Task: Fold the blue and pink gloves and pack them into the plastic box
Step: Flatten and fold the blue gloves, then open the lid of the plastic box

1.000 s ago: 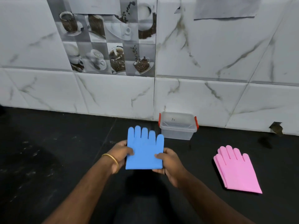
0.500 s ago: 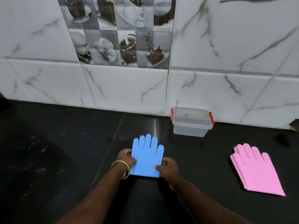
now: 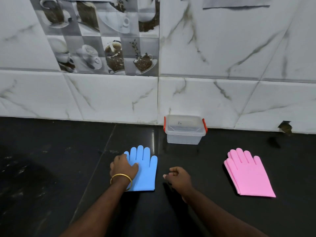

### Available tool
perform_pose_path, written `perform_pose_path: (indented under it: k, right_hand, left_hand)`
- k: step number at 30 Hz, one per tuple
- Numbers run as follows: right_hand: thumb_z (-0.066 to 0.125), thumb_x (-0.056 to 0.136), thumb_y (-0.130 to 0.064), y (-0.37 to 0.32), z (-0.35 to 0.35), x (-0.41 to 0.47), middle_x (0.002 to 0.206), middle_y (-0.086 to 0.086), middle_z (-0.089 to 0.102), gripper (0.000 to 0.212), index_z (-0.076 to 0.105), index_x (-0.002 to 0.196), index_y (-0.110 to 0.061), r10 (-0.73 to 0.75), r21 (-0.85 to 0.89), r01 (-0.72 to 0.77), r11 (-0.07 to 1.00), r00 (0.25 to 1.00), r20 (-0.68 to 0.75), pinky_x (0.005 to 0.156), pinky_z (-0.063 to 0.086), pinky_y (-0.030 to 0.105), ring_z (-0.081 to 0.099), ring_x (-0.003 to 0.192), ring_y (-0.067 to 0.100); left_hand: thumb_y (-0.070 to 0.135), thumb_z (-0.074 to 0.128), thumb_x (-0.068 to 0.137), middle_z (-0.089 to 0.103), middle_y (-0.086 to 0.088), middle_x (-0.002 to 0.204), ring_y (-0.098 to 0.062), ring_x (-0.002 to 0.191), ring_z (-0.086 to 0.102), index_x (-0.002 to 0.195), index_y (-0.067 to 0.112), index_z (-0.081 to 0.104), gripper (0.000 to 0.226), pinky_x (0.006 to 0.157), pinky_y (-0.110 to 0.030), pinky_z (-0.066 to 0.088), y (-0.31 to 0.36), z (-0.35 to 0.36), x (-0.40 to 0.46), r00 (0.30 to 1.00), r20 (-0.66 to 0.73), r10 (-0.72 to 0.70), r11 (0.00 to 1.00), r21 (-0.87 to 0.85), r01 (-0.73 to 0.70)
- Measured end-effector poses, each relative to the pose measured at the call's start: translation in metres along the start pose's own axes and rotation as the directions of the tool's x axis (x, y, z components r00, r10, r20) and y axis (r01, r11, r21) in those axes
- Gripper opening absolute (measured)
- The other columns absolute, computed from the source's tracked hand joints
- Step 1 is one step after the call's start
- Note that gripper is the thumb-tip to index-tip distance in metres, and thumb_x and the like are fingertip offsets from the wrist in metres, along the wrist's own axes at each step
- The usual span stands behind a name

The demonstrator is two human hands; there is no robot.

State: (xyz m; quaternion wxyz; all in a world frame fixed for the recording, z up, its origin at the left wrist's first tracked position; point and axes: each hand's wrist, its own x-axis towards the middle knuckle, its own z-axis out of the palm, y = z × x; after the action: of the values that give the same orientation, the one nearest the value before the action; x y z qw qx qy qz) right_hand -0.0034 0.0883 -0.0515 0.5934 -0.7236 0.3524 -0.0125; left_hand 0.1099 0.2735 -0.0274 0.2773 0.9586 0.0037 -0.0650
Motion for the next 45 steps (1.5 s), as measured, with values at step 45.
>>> perform_pose_path:
  k: [45]
  right_hand:
    - [0.042, 0.085, -0.074, -0.071, -0.132, 0.173, 0.164, 0.014, 0.012, 0.101, 0.013, 0.155, -0.007, -0.479, -0.746, 0.266, 0.610, 0.874, -0.079, 0.120, 0.019, 0.042, 0.016, 0.150, 0.031]
  left_hand:
    - [0.058, 0.022, 0.096, -0.007, -0.021, 0.161, -0.031, 0.150, -0.005, 0.150, -0.004, -0.005, 0.087, 0.123, -0.041, 0.005, 0.197, 0.089, 0.093, 0.883, 0.227, 0.412, 0.812, 0.349, -0.469]
